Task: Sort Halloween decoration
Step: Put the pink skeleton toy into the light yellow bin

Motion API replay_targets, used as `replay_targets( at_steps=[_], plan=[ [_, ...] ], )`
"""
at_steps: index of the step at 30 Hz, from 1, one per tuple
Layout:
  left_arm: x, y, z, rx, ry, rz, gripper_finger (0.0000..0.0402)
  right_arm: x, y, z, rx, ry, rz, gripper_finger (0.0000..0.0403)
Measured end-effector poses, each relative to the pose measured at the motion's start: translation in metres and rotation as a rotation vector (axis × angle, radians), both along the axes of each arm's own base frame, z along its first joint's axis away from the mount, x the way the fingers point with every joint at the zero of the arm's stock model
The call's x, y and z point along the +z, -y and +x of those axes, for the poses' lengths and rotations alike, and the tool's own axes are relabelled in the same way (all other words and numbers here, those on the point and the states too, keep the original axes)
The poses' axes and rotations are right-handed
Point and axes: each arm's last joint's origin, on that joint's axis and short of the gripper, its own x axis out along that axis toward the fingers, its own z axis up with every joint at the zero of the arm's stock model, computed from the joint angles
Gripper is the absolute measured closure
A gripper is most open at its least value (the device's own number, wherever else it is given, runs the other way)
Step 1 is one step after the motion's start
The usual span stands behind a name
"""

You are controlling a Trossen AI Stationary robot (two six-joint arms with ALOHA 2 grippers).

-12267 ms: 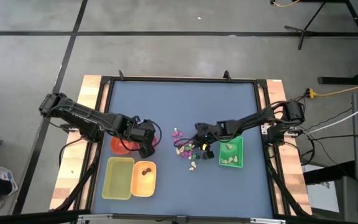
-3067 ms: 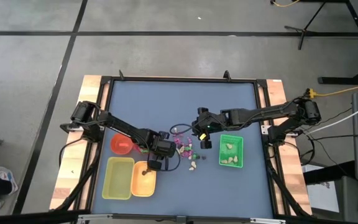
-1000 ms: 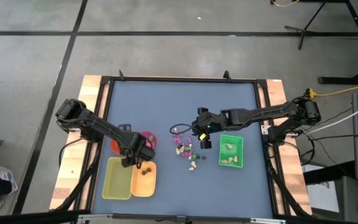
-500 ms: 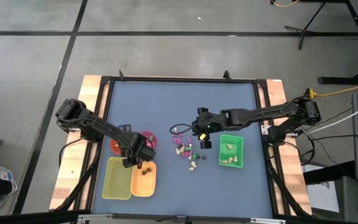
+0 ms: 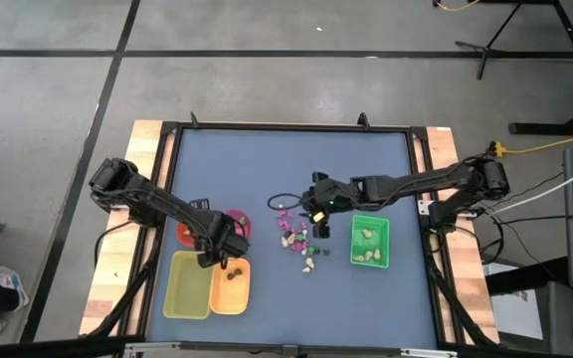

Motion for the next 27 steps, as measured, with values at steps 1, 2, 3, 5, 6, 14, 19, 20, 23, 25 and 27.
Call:
replay_targets(
  at_steps=[1,2,3,5,6,14,19,20,23,25,27],
  plan=[
    [0.0,0.0,0.0,0.0,0.001,0.0,0.0244,-0.003,0.0,0.003,-0.009,0.011,0.01,0.0233],
    [0.0,0.0,0.0,0.003,0.003,0.0,0.0244,-0.007,0.0,0.006,-0.017,0.008,0.018,0.0233],
    [0.0,0.0,0.0,0.008,0.004,0.003,0.0244,-0.012,0.0,0.009,-0.024,0.008,0.027,0.0233],
    [-0.001,0.0,0.0,0.022,0.01,0.008,0.0244,-0.022,-0.001,0.015,-0.04,-0.002,0.044,0.0233],
    [-0.001,0.0,0.0,0.024,0.011,0.01,0.0244,-0.028,-0.001,0.017,-0.049,-0.013,0.052,0.0233],
    [-0.002,0.001,0.003,0.02,0.043,0.007,0.0244,-0.078,0.001,0.033,-0.163,-0.097,0.024,0.0233],
    [-0.002,0.001,0.004,0.02,0.057,0.002,0.0244,-0.099,0.005,0.039,-0.196,-0.117,0.008,0.0233],
    [-0.002,0.001,0.005,0.02,0.059,0.001,0.0244,-0.102,0.005,0.039,-0.2,-0.124,0.009,0.0233],
    [-0.002,0.001,0.005,0.02,0.06,0.001,0.0244,-0.108,0.007,0.041,-0.204,-0.123,0.013,0.0233],
    [-0.002,0.001,0.005,0.019,0.061,0.001,0.0244,-0.111,0.009,0.042,-0.201,-0.128,0.021,0.0233],
    [-0.002,0.001,0.005,0.02,0.061,0.001,0.0244,-0.114,0.009,0.043,-0.194,-0.127,0.029,0.0233]
  ],
)
